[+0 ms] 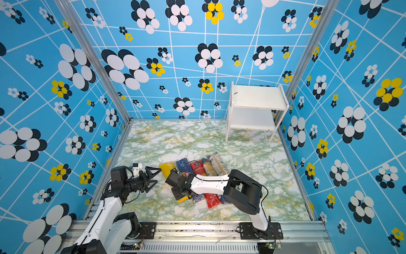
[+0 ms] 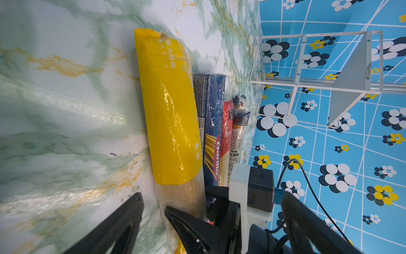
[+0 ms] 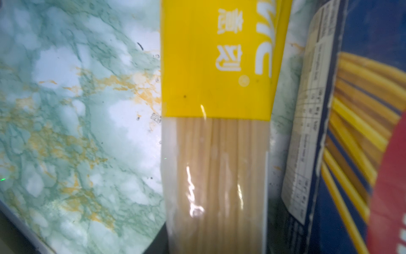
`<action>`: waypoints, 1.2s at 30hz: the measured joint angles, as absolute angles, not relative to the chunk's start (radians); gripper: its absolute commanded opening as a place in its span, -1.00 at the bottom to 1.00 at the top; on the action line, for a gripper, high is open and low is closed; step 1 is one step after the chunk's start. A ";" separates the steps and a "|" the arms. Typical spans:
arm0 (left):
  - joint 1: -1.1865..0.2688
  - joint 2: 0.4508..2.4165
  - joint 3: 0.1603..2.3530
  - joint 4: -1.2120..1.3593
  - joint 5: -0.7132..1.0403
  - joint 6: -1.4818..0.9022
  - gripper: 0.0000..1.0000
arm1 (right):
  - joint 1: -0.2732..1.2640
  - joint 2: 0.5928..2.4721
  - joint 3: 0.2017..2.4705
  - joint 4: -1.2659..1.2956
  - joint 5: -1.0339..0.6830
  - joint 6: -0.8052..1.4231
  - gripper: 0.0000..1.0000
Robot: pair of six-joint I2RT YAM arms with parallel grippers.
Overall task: Place and organize the pasta boxes and bags onto the shelf
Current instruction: 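Close the right gripper on the yellow Pastatime bag and lift it, then carry the yellow bag with the right gripper toward the white shelf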
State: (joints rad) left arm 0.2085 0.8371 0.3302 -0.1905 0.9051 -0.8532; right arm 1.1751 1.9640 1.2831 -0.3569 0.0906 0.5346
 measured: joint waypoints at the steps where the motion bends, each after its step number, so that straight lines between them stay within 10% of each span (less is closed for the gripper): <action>1: 0.208 0.833 0.330 -0.191 0.905 -0.857 0.99 | 1.170 1.962 1.283 -0.360 0.083 0.530 -1.00; 19: 0.189 0.791 0.426 -0.187 0.883 -0.932 0.99 | 1.074 1.855 1.336 -0.565 -0.002 0.447 -1.00; 36: -0.142 1.035 0.580 -0.128 0.627 -0.933 0.99 | 0.946 1.598 1.336 -0.826 0.142 0.423 -1.00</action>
